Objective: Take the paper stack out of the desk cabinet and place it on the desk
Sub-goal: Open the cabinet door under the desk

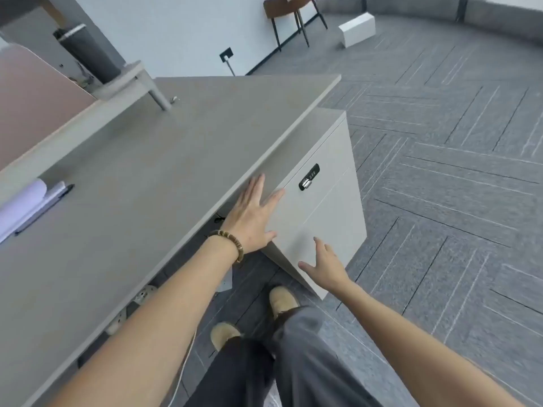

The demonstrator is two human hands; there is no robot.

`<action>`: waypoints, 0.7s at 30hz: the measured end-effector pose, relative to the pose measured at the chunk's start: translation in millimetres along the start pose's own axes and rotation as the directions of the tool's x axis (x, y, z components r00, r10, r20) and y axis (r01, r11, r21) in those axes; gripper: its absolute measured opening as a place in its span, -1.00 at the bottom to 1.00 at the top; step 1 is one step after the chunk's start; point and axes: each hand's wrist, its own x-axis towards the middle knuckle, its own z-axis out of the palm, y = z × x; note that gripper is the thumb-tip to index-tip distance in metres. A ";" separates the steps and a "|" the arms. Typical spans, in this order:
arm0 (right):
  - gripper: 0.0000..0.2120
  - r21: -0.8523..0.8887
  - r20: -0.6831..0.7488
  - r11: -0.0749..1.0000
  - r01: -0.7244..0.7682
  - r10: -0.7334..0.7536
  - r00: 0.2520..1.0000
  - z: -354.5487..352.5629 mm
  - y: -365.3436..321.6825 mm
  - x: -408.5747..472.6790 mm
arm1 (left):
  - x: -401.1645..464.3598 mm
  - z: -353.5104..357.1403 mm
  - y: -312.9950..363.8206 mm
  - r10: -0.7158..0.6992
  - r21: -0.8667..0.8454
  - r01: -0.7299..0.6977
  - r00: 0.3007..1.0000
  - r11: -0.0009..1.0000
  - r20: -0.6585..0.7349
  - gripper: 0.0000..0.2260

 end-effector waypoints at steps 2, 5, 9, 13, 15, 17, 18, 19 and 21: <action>-0.15 0.043 -0.041 0.998 -0.035 0.036 0.999 7.0 1.3 8.1 | 11.4 6.9 -4.0 0.016 0.047 -0.017 1.000 0.999 0.017 -0.14; -0.08 0.073 -0.090 0.996 -0.047 0.053 0.995 20.3 4.6 17.8 | 23.8 20.0 -8.0 0.034 0.109 -0.034 0.999 0.993 0.004 -0.09; 0.03 0.106 -0.158 0.994 0.009 0.008 0.987 35.1 5.7 29.4 | 30.5 32.9 -12.5 0.056 0.142 -0.048 0.997 0.989 -0.056 -0.05; 0.13 0.189 -0.172 0.982 0.007 0.026 0.985 53.1 0.5 35.4 | 31.4 38.3 -12.7 0.062 0.185 -0.049 0.996 0.981 -0.067 -0.02; 0.15 0.240 -0.209 0.971 0.006 0.045 0.977 60.4 -3.1 37.1 | 32.0 39.9 -13.4 0.059 0.186 -0.044 0.995 0.982 -0.076 -0.01; 0.19 0.258 -0.262 0.966 0.004 0.066 0.963 64.7 -6.2 42.3 | 32.3 40.4 -13.1 0.056 0.175 -0.041 0.995 0.984 -0.083 0.01; 0.20 0.264 -0.280 0.964 -0.007 0.084 0.956 66.0 -8.0 45.5 | 32.1 39.8 -12.7 0.057 0.168 -0.043 0.995 0.985 -0.079 0.02; 0.21 0.275 -0.295 0.961 -0.020 0.104 0.950 66.8 -10.4 48.0 | 31.8 39.7 -12.2 0.056 0.166 -0.043 0.995 0.985 -0.077 0.02; 0.21 0.292 -0.315 0.956 -0.038 0.133 0.940 67.5 -15.4 52.0 | 31.0 39.4 -11.1 0.052 0.167 -0.038 0.995 0.985 -0.082 0.03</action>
